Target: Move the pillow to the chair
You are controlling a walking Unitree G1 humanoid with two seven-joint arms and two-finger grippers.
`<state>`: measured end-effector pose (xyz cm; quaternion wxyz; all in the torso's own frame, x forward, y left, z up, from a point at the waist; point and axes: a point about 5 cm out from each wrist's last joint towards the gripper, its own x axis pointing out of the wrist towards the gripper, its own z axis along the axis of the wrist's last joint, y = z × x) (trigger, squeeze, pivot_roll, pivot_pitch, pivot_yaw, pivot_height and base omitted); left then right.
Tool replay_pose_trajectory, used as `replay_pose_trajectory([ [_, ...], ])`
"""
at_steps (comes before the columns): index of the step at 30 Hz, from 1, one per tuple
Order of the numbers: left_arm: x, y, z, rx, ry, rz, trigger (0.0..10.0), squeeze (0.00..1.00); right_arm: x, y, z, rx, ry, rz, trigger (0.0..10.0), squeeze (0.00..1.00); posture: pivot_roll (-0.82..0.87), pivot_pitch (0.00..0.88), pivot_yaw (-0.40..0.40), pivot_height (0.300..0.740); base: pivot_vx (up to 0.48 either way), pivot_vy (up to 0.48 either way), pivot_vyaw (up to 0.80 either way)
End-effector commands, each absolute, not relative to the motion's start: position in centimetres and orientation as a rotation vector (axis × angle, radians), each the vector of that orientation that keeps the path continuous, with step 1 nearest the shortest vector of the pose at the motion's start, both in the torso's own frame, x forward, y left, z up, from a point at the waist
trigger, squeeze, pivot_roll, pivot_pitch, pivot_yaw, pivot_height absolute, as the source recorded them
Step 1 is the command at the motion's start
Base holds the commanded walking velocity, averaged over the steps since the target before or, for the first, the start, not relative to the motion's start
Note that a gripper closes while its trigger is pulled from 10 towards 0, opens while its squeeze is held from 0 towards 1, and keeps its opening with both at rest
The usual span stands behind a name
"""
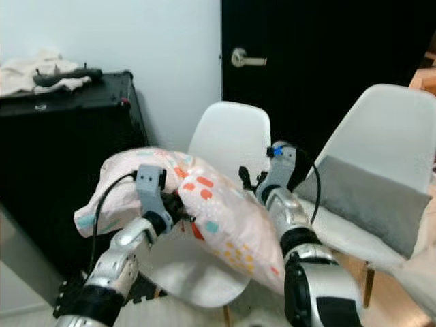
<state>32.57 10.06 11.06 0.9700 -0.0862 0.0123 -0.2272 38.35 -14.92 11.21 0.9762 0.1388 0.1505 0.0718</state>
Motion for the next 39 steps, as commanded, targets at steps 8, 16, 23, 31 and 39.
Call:
replay_pose_trajectory([
  [8,31.7,11.9,6.4,-0.023,0.229,-0.37,10.0,0.0,37.0,-14.5,8.4,0.197,0.487,0.187,10.0,0.0,-0.13,0.0,0.005,0.575,0.0,0.0,0.0],
  [16,31.8,17.0,4.1,0.387,0.344,-0.217,10.0,0.0,36.9,-14.0,8.2,0.194,0.501,0.212,10.0,0.0,-0.13,0.0,-0.004,0.565,0.0,0.0,0.0],
  [23,34.0,19.1,7.1,0.884,0.209,-0.197,10.0,0.0,36.7,-14.0,7.9,0.165,0.525,0.212,10.0,0.0,-0.14,0.0,-0.006,0.565,0.0,0.0,0.0],
  [31,35.8,17.7,10.2,0.981,0.01,-0.174,10.0,0.0,36.6,-14.4,7.7,0.173,0.528,0.177,10.0,0.0,-0.15,0.0,0.007,0.565,0.0,0.0,0.0],
  [39,36.7,17.1,10.8,1.182,-0.065,-0.062,10.0,0.0,36.7,-14.5,7.9,0.175,0.512,0.174,10.0,0.0,-0.16,0.0,0.012,0.565,0.0,0.0,0.0],
])
